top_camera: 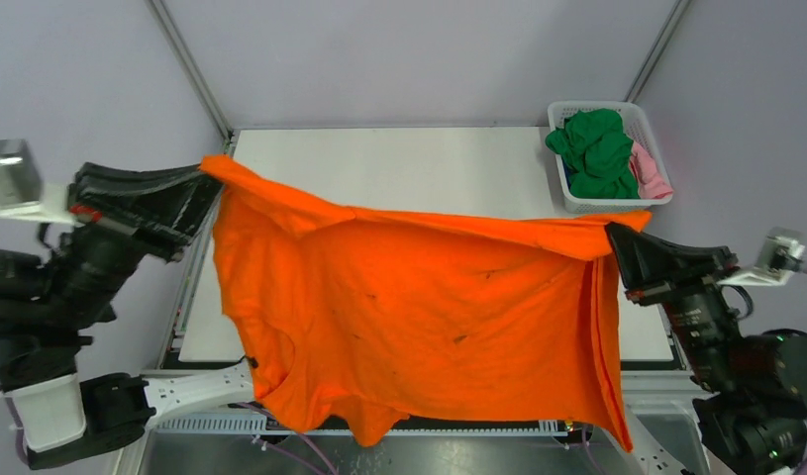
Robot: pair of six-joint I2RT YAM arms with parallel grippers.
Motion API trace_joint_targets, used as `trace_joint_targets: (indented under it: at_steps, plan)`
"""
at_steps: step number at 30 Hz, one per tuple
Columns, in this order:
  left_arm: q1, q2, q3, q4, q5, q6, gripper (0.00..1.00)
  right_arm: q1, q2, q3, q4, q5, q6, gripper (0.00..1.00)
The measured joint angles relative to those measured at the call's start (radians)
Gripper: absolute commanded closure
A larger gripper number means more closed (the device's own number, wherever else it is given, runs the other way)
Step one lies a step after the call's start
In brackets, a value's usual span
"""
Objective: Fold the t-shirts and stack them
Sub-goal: Flatten out the tshirt
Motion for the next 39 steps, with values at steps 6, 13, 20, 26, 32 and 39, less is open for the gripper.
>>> trace_joint_targets:
  at_steps: [6, 13, 20, 26, 32, 39]
  plan:
    - [0.008, -0.001, -0.376, 0.232, -0.577, 0.168, 0.93, 0.000, 0.021, -0.225, 0.003, 0.189, 0.002, 0.96]
    - [0.450, 0.328, -0.687, 0.297, -0.629, 0.048, 1.00, -0.002, 0.263, -0.628, 0.113, 0.378, 0.053, 0.89]
    - [0.631, 1.012, -0.364, 0.226, -0.536, 0.009, 0.14, -0.078, 0.850, -0.588, 0.320, 0.409, 0.040, 0.24]
    - [0.643, 1.375, 0.141, 0.053, -0.533, 0.023, 0.01, -0.100, 1.087, -0.340, 0.331, 0.419, -0.028, 0.01]
    - [0.642, 1.228, -0.046, -0.011, -0.460, -0.052, 0.01, -0.100, 1.061, -0.371, 0.353, 0.323, -0.045, 0.01]
    - [0.643, 0.853, -0.617, 0.052, -0.182, -0.222, 0.01, -0.061, 1.014, -0.554, 0.363, 0.134, -0.032, 0.00]
